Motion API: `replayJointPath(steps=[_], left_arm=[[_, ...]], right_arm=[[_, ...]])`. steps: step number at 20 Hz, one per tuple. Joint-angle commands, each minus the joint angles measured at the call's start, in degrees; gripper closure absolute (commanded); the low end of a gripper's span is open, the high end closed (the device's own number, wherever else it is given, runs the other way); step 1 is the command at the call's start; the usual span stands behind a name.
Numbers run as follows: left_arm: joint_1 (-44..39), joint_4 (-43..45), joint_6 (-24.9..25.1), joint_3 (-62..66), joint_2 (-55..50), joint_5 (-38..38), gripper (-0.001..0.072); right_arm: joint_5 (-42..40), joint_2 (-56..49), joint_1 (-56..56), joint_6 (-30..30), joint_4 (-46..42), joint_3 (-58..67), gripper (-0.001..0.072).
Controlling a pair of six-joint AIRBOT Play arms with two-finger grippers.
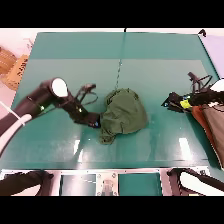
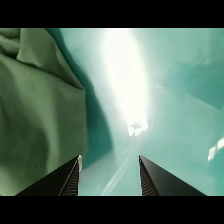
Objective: Fold the shirts.
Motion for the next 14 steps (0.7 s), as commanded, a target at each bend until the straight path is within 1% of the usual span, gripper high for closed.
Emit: replayJointPath(steps=[1, 3, 5, 8, 9, 10, 11, 12, 13, 14], left_arm=[[0.3, -14.4, 4.6, -13.2, 0.0, 8.5, -0.0013], [-1.5, -19.0, 6.2, -17.7, -0.1, 15.1, -0.0013], [-5.3, -22.4, 7.2, -19.9, -0.8, 21.4, -0.0013], [-9.8, -24.0, 7.2, -20.2, -3.3, 26.4, -0.0009], [-9.9, -24.3, 7.2, -20.2, -3.6, 26.9, 0.0104], [-9.9, -24.2, 7.2, -20.1, -3.6, 27.3, 0.0253], [-9.9, -24.2, 7.3, -19.8, -3.6, 27.6, 0.0381], [-9.9, -23.3, 7.3, -19.4, -3.6, 27.6, 0.0485], [-9.9, -21.6, 7.2, -18.8, -3.6, 27.6, 0.0638], [-9.9, -19.8, 7.2, -17.9, -3.5, 27.4, 0.0684]], right_arm=[[-1.7, -8.9, -0.5, -7.4, 9.4, 0.0, 0.0279], [-3.0, -13.3, 0.6, -10.0, 13.5, 0.0, 0.0278], [-4.5, -17.0, 3.0, -11.6, 16.0, 0.0, 0.0278], [-7.5, -20.9, 7.5, -11.6, 18.2, 0.0, 0.0279], [-7.9, -21.4, 8.6, -11.6, 18.8, 0.0, 0.028], [-8.1, -21.7, 9.4, -11.8, 18.8, 0.1, 0.0293], [-8.1, -21.7, 10.0, -13.1, 18.8, 0.3, 0.0378], [-8.0, -21.7, 10.3, -13.6, 18.8, 0.6, 0.0486], [-7.8, -21.7, 10.2, -13.6, 18.8, 0.9, 0.0634], [-7.4, -21.6, 9.9, -13.6, 18.8, 1.5, 0.0692]])
